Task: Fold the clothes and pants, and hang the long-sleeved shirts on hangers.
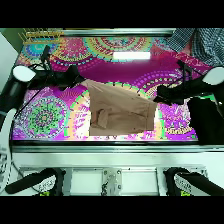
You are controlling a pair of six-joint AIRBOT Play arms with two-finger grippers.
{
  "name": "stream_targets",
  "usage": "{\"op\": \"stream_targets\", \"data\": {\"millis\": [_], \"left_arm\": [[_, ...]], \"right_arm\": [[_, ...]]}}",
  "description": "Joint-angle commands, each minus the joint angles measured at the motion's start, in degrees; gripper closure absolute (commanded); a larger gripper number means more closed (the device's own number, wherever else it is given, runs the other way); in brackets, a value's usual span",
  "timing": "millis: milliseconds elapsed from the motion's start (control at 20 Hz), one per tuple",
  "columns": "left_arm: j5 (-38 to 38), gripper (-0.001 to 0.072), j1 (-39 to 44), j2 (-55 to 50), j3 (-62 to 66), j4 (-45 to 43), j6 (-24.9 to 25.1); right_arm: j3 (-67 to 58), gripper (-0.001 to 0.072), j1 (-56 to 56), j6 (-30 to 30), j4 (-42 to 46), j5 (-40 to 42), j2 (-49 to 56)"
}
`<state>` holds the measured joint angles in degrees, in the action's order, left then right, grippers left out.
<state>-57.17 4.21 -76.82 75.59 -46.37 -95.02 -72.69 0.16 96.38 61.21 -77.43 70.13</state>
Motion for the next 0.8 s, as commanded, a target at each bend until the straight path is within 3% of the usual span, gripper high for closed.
{"op": "stream_targets", "data": {"millis": [0, 200, 450, 750], "left_arm": [[0.7, 0.0702, -0.1, -11.2, 8.8, 2.3, 3.2], [0.9, 0.0703, -0.8, -10.1, 7.2, -0.9, 3.2], [3.9, 0.0702, 2.1, 0.8, -9.8, -10.7, 3.1], [9.4, 0.0702, 8.9, 3.9, -27.4, -11.1, 3.3]], "right_arm": [[-2.3, 0.0701, 0.0, -1.7, 3.8, 12.0, 7.6], [-2.2, 0.0701, 0.2, -1.7, 7.9, 12.8, 5.7], [4.0, 0.0701, 5.3, -1.7, 16.2, 10.6, -0.1], [19.1, 0.0701, 6.4, -1.0, 17.3, 14.1, -1.8]]}}
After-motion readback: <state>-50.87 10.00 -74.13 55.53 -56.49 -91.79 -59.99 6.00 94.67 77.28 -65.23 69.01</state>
